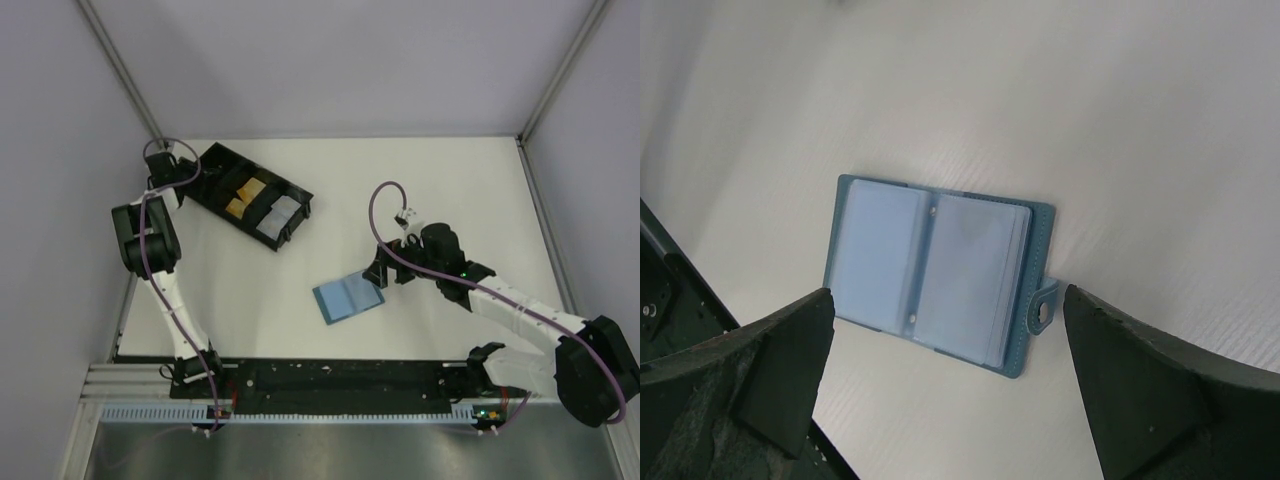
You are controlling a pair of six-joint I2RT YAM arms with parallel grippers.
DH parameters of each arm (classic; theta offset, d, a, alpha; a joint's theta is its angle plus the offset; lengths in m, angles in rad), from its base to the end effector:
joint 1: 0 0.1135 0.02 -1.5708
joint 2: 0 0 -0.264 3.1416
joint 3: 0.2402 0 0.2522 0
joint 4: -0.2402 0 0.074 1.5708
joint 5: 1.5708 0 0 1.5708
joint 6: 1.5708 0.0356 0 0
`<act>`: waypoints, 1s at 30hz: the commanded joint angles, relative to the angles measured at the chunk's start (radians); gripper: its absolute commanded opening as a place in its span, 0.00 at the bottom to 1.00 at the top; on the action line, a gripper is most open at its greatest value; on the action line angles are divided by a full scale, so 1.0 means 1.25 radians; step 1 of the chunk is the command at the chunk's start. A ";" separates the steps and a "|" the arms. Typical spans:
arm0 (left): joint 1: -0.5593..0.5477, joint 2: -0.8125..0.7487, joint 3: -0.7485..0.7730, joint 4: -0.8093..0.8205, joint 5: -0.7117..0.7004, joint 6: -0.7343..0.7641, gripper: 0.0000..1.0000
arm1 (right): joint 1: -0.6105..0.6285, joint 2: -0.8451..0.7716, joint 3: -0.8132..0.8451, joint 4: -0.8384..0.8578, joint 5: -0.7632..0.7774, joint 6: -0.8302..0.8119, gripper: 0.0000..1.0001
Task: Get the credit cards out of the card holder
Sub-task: Place the credit card in the storage box.
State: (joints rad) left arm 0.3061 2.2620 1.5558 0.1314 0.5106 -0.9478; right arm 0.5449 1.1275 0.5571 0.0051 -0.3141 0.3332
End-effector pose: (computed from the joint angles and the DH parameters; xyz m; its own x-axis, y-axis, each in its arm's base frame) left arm 0.4837 0.1346 0.1465 -0.4066 -0.8716 -0.2739 -0.3462 0.4245 -0.8367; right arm 0.1965 0.1319 0.2124 -0.6671 -0.0406 -0.7439 -0.5269 0.7316 0.4326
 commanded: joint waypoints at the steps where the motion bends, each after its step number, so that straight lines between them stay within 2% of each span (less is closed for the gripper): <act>1: 0.003 -0.083 -0.002 -0.085 -0.067 0.050 0.47 | -0.003 -0.032 0.011 0.002 0.006 -0.003 0.95; 8: 0.004 -0.194 -0.051 -0.181 -0.170 0.122 0.65 | -0.004 -0.070 0.018 -0.036 0.022 -0.006 0.95; 15: 0.002 -0.304 -0.100 -0.274 -0.184 0.152 0.65 | -0.003 -0.083 0.027 -0.064 0.030 0.002 0.95; 20: -0.029 -0.454 -0.259 -0.254 -0.205 0.173 0.65 | -0.003 -0.068 0.033 -0.068 0.006 0.022 0.94; 25: -0.131 -0.652 -0.437 -0.240 -0.219 0.206 0.62 | 0.005 -0.026 0.050 -0.052 -0.035 0.057 0.91; 30: -0.333 -0.862 -0.552 -0.261 -0.300 0.240 0.60 | 0.043 0.002 0.071 -0.051 0.000 0.075 0.87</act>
State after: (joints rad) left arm 0.0414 1.3655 0.9321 -0.2024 0.2089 -0.7052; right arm 0.5591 1.1172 0.5797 -0.0853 -0.3309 0.3969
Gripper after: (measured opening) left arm 0.603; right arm 0.879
